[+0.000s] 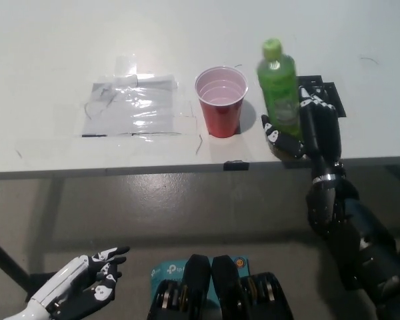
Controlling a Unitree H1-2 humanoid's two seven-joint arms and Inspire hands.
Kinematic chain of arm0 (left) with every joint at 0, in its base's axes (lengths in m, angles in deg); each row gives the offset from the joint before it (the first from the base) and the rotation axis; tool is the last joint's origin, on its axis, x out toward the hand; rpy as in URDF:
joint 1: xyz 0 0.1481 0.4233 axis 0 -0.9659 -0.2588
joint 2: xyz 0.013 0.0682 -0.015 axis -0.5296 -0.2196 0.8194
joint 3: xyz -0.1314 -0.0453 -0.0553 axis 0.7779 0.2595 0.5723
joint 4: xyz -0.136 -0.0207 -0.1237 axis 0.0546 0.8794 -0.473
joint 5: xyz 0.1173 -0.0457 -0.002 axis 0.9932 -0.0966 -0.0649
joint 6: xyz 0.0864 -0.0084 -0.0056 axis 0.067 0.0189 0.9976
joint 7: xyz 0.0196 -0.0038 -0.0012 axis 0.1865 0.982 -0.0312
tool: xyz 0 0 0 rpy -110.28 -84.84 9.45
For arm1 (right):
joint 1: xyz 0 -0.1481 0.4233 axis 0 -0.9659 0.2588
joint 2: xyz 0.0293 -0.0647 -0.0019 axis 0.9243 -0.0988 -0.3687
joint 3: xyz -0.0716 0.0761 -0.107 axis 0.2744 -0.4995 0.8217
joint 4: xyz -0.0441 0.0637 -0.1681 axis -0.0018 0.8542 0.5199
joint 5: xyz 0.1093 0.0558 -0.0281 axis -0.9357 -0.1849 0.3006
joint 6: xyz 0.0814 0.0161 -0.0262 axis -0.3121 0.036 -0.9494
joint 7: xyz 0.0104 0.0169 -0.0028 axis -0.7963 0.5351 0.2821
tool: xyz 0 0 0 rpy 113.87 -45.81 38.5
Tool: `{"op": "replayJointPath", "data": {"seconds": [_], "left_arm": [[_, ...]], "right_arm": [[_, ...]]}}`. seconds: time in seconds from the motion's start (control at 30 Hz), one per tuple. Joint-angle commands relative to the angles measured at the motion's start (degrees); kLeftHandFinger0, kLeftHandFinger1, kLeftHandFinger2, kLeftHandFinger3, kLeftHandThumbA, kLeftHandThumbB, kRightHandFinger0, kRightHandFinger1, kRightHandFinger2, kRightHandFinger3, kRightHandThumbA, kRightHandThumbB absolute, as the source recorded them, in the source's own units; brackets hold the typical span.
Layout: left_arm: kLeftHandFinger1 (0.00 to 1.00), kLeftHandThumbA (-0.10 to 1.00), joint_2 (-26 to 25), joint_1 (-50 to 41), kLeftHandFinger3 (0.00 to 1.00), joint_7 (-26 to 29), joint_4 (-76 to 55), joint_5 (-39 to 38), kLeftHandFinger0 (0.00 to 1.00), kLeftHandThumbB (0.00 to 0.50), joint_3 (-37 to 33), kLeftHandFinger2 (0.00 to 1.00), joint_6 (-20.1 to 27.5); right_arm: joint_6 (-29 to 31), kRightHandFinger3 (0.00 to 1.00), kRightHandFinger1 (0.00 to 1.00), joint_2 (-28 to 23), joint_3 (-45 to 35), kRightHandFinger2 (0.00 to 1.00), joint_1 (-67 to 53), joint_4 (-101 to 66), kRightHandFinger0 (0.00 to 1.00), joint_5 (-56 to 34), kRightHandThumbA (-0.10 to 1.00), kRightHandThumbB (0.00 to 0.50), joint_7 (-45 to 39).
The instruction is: The robot uses its right hand to pick up a bottle kept in the middle of the desk and tilt it into a cup kept next to it to pour water out
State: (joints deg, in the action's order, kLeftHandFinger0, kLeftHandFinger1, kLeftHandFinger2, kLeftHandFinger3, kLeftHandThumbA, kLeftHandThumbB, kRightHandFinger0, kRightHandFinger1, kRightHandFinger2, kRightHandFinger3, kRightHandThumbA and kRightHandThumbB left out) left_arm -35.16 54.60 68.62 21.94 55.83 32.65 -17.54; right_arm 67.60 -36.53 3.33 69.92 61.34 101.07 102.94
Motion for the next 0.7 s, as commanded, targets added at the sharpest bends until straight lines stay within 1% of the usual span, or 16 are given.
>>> {"op": "replayJointPath", "data": {"seconds": [0.0, 0.03, 0.07, 0.13, 0.2, 0.3, 0.37, 0.4, 0.47, 0.5, 0.53, 0.6, 0.67], "left_arm": [[0.97, 0.69, 0.34, -0.51, 1.0, 0.58, -0.81, 0.83, 0.9, 0.122, 0.94, 1.0, 3.76], [0.97, 0.68, 0.29, -0.51, 1.0, 0.51, -0.79, 0.86, 0.9, 0.118, 0.92, 1.0, 3.91], [0.97, 0.68, 0.21, -0.51, 1.0, 0.4, -0.77, 0.91, 0.9, 0.117, 0.9, 1.0, 4.12], [0.97, 0.69, 0.21, -0.47, 1.0, 0.43, -0.73, 1.07, 0.9, 0.123, 0.88, 1.0, 3.97], [0.97, 0.68, 0.35, -0.52, 1.0, 0.37, -0.76, 0.93, 0.91, 0.123, 0.94, 1.0, 3.93], [0.96, 0.68, 0.27, -0.46, 1.0, 0.23, -0.72, 1.16, 0.92, 0.115, 0.8, 1.0, 3.98], [0.96, 0.67, 0.21, -0.45, 1.0, 0.11, -0.59, 1.26, 0.9, 0.11, 0.75, 1.0, 4.43], [0.95, 0.67, 0.2, -0.46, 1.0, 0.16, -0.51, 1.47, 0.89, 0.101, 0.71, 1.0, 4.75], [0.96, 0.67, 0.2, -0.45, 1.0, 0.02, -0.44, 1.26, 0.89, 0.108, 0.75, 1.0, 4.76], [0.96, 0.68, 0.25, -0.53, 1.0, 0.24, -0.56, 1.53, 0.89, 0.124, 0.75, 1.0, 4.56], [0.96, 0.68, 0.25, -0.54, 1.0, 0.26, -0.57, 1.57, 0.89, 0.125, 0.76, 1.0, 4.55], [0.96, 0.67, 0.28, -0.62, 1.0, 0.25, -0.77, 1.48, 0.88, 0.115, 0.78, 1.0, 4.46], [0.96, 0.69, 0.08, -0.54, 1.0, 0.09, -0.73, 1.74, 0.88, 0.112, 0.57, 1.0, 4.56]], "right_arm": [[-6.06, 1.0, 1.0, -1.4, 1.36, 1.0, 2.53, 1.19, 1.0, 2.63, 0.89, 0.232, 7.12], [-7.9, 1.0, 1.0, -1.23, 1.72, 1.0, 2.68, 1.55, 1.0, 2.75, 0.97, 0.296, 6.81], [-10.39, 1.0, 1.0, -1.04, 2.19, 1.0, 2.86, 1.99, 1.0, 3.02, 1.0, 0.318, 6.23], [-10.05, 1.0, 1.0, -0.99, 2.61, 1.0, 3.0, 2.67, 1.0, 2.57, 1.0, 0.366, 6.43], [-10.05, 1.0, 1.0, -0.93, 2.61, 1.0, 2.94, 2.61, 1.0, 1.81, 0.98, 0.378, 5.5], [-11.43, 1.0, 1.0, -0.88, 3.06, 1.0, 3.01, 2.36, 1.0, 1.93, 0.96, 0.38, 5.12], [-11.84, 1.0, 1.0, -0.86, 3.0, 1.0, 2.72, 1.28, 1.0, 1.65, 0.94, 0.379, 4.41], [-11.66, 1.0, 1.0, -0.86, 2.93, 1.0, 2.51, 0.64, 1.0, 1.38, 0.9, 0.373, 3.79], [-11.67, 1.0, 1.0, -0.84, 2.98, 1.0, 2.41, 0.32, 1.0, 1.31, 0.88, 0.368, 3.6], [-11.66, 1.0, 1.0, -0.81, 3.08, 1.0, 2.45, 0.33, 1.0, 1.35, 0.86, 0.362, 3.59], [-11.74, 1.0, 1.0, -0.82, 3.11, 1.0, 2.42, 0.25, 1.0, 1.33, 0.86, 0.362, 3.56], [-11.33, 1.0, 1.0, -0.69, 3.46, 1.0, 2.55, 0.44, 1.0, 1.69, 0.81, 0.336, 4.88], [-11.62, 1.0, 1.0, -0.8, 3.63, 1.0, 2.55, 0.18, 1.0, 1.76, 0.81, 0.327, 4.86]]}}
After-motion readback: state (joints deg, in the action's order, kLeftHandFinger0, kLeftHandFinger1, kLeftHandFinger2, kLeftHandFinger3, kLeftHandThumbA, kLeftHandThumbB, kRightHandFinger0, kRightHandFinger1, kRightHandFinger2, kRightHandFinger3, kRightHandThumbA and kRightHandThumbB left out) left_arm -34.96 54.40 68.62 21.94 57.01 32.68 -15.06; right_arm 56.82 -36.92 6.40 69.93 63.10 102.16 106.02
